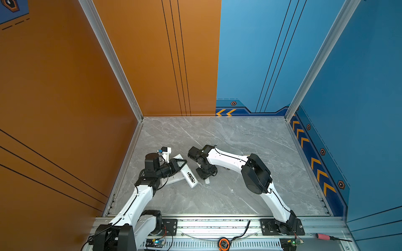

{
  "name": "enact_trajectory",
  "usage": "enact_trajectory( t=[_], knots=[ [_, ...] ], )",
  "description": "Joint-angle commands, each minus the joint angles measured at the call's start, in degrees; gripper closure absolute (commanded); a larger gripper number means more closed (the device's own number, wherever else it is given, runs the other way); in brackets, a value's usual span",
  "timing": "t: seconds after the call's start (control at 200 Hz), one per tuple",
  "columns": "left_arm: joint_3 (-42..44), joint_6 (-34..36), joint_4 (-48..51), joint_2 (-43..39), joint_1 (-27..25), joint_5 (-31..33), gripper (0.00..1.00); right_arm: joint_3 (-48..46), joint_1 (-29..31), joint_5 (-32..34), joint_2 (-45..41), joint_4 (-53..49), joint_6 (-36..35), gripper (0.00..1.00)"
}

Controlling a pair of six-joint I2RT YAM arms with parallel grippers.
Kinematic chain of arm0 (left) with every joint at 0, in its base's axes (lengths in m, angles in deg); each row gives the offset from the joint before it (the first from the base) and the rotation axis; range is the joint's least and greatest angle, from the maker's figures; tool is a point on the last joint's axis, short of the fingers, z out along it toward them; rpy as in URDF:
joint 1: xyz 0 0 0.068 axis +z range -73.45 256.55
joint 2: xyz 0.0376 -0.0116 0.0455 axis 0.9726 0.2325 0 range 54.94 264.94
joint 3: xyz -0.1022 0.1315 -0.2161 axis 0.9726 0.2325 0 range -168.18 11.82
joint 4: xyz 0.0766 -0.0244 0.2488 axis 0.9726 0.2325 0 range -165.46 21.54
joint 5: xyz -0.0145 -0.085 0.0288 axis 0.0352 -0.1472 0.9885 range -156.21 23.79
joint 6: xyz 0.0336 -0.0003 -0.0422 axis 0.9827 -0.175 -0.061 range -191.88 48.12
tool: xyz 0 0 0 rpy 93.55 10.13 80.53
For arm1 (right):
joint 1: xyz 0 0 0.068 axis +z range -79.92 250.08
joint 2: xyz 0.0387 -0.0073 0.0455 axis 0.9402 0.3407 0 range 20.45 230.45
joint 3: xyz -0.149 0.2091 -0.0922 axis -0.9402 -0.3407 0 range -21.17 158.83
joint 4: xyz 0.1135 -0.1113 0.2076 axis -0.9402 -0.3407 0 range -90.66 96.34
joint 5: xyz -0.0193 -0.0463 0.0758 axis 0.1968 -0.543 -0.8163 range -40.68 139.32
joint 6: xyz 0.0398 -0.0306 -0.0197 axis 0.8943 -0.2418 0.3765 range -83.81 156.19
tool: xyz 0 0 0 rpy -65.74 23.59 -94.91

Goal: Load the batteries into the remote control
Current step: 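Close the right gripper on the white cover's end and lift it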

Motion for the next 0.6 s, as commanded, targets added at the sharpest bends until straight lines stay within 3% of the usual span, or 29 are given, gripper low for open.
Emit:
enact_trajectory(
  t=[0.0,0.596],
  knots=[
    [0.92,-0.27,-1.49,-0.79,0.59,-0.54,1.00,-3.65,-0.16,2.04,0.03,0.64,-0.38,0.60],
    [1.08,-0.62,-1.84,-0.61,0.77,-0.55,1.00,-16.37,-1.44,0.04,-6.66,5.06,-0.47,0.68]
  ],
)
